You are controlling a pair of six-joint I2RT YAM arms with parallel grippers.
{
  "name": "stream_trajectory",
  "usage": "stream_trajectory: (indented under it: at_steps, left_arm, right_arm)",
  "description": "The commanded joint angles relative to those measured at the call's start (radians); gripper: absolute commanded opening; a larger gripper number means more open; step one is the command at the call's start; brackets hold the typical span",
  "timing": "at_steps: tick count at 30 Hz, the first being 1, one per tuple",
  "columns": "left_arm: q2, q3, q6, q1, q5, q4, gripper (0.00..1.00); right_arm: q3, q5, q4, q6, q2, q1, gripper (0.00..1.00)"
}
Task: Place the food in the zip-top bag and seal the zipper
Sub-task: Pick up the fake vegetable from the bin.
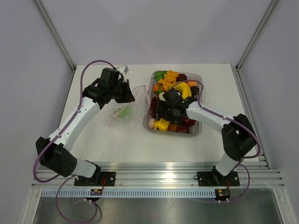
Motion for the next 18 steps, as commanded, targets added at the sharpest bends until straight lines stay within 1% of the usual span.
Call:
stream_trajectory:
  at_steps: [1, 9, 18]
  left_arm:
    - [0.006, 0.005, 0.003, 0.003, 0.032, 0.046, 0.00]
    - [0.010, -0.001, 0.006, 0.003, 0.044, 0.052, 0.00]
    - [0.005, -0.018, 0.009, 0.003, 0.052, 0.063, 0.00]
  right_arm:
    - [0.067, -0.002, 0.055, -0.017, 0.035, 0.019, 1.00]
    - [0.102, 0.033, 0.052, -0.006, 0.117, 0.044, 0.99]
    - [0.130, 0.111, -0.017, -0.020, 0.130, 0.059, 1.00]
